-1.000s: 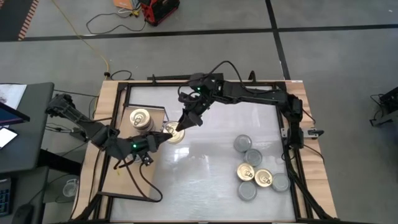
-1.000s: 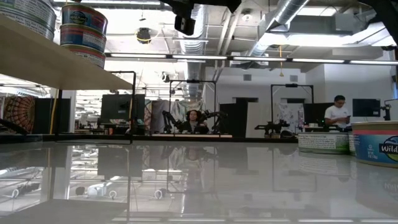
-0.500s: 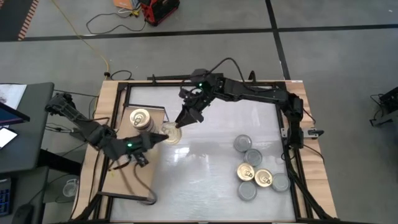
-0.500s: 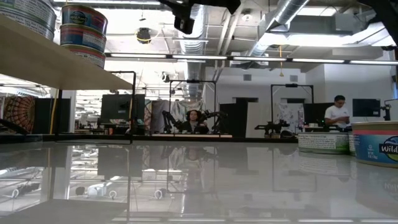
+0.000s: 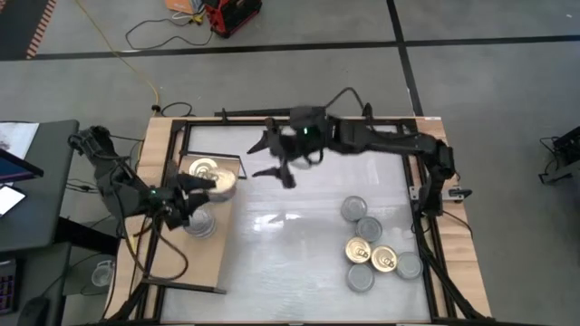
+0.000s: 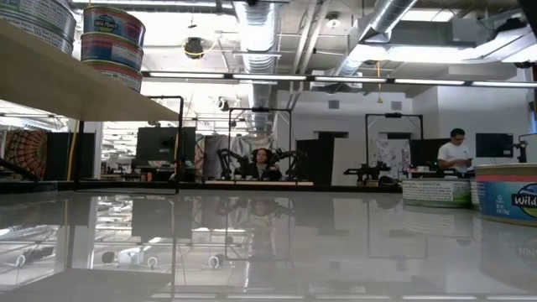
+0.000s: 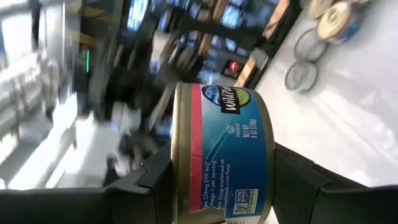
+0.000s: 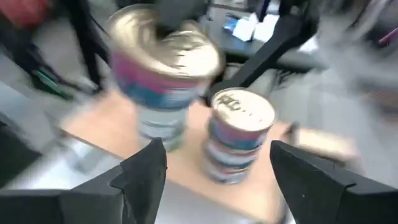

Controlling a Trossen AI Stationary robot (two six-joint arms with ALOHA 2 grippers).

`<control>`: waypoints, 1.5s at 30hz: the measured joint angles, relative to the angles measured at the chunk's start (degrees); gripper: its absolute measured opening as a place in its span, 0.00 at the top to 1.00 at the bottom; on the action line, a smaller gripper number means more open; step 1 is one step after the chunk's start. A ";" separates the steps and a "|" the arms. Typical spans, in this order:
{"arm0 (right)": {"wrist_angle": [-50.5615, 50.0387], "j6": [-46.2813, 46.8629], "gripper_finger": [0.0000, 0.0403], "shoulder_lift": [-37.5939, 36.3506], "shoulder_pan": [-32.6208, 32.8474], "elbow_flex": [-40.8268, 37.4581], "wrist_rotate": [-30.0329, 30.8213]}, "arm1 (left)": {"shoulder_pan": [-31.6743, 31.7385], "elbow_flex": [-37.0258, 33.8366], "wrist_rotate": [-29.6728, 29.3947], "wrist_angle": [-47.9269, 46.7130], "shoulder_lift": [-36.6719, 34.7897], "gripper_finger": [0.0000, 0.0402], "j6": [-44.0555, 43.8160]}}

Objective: Stack canned seafood by type on shelf
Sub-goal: Stack the blue tuna can on top of the blue tuna can on the shelf

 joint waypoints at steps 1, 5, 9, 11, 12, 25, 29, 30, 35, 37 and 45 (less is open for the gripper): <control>1.00 -3.36 0.24 0.23 1.30 0.00 4.24 | -0.45 0.00 -1.91 -1.08 -0.47 0.54 -2.37; 5.09 -14.57 0.24 0.89 5.24 0.00 16.89 | -1.93 0.00 -8.14 -5.11 -1.46 0.54 -9.05; 10.32 -24.00 0.24 2.84 8.10 -0.10 24.00 | -2.96 0.02 -13.09 -9.96 -0.98 0.54 -12.30; 15.11 -29.32 0.24 4.94 8.86 0.20 24.42 | -3.21 0.02 -15.28 -12.25 -0.47 0.54 -14.09; 15.74 -30.89 0.24 5.26 9.12 0.17 24.91 | -3.31 0.02 -15.92 -13.22 -0.29 0.53 -15.15; 21.33 -38.32 0.24 9.05 9.81 -0.02 28.36 | -3.44 0.02 -17.09 -22.36 0.47 0.53 -29.81; 23.41 -38.67 0.24 9.03 9.51 -0.02 28.33 | -3.44 0.04 -18.91 -22.70 0.44 0.51 -30.93; 23.59 -38.33 0.24 9.02 9.31 0.00 28.33 | -3.44 0.04 -18.93 -22.77 0.42 0.51 -30.94; 24.95 -33.80 0.24 9.68 7.35 0.00 28.15 | -3.44 0.04 -18.97 -23.09 0.46 0.52 -31.92; 25.57 -31.74 0.24 10.18 6.48 0.07 27.89 | -3.43 0.04 -19.17 -23.76 0.44 0.52 -32.90; 27.55 -30.31 0.24 13.33 5.33 0.10 28.39 | -3.44 0.07 -16.26 -31.93 0.51 0.51 -43.35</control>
